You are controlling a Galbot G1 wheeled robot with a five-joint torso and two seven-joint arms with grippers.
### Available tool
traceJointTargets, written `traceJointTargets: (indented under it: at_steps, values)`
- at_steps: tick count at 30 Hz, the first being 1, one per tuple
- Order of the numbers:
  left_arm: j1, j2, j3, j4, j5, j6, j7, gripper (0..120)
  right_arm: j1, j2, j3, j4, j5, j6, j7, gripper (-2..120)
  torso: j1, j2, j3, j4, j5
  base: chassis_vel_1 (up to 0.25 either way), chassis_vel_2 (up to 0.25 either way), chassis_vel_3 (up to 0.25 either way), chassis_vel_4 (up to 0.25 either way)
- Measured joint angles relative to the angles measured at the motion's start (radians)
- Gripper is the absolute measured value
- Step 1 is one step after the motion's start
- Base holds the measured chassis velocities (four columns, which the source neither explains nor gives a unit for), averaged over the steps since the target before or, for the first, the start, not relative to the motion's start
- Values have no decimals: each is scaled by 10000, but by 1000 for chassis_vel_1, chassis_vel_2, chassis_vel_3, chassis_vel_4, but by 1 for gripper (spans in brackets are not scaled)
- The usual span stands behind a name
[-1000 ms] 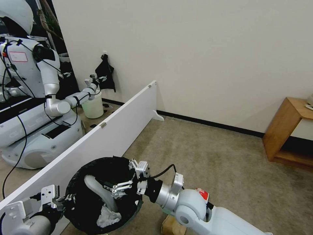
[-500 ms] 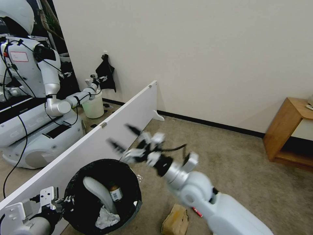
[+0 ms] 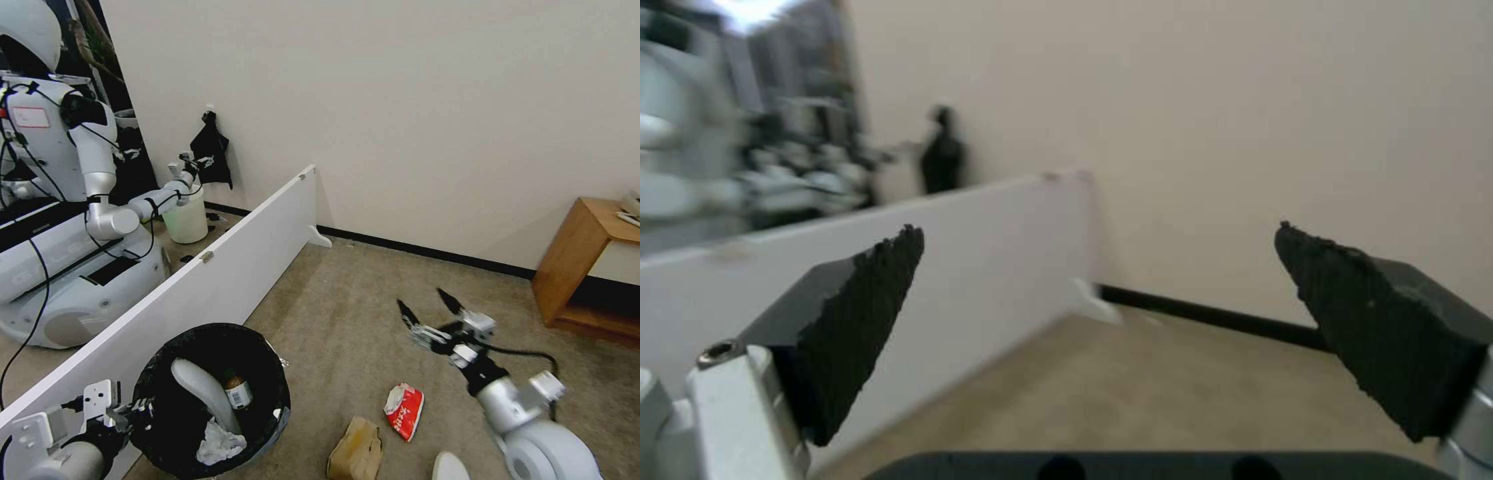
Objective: Pick up the trash bin, then pick up the garbage from the floor and place it into the trash bin.
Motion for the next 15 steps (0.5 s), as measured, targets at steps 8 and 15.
traceJointTargets:
  at_steps: [8,15]
  values:
    - [-124,26,20,71,-35,1,42,3,-759,701,1025,343,-775,-144,393,100,0,0,0,3,0,-51,-60,-55,-53]
    - [-210,-16,86,75,-1,1,40,3,-1248,843,1459,454,-1075,-152,579,100,0,0,1,1,0,-45,-39,-37,-42]
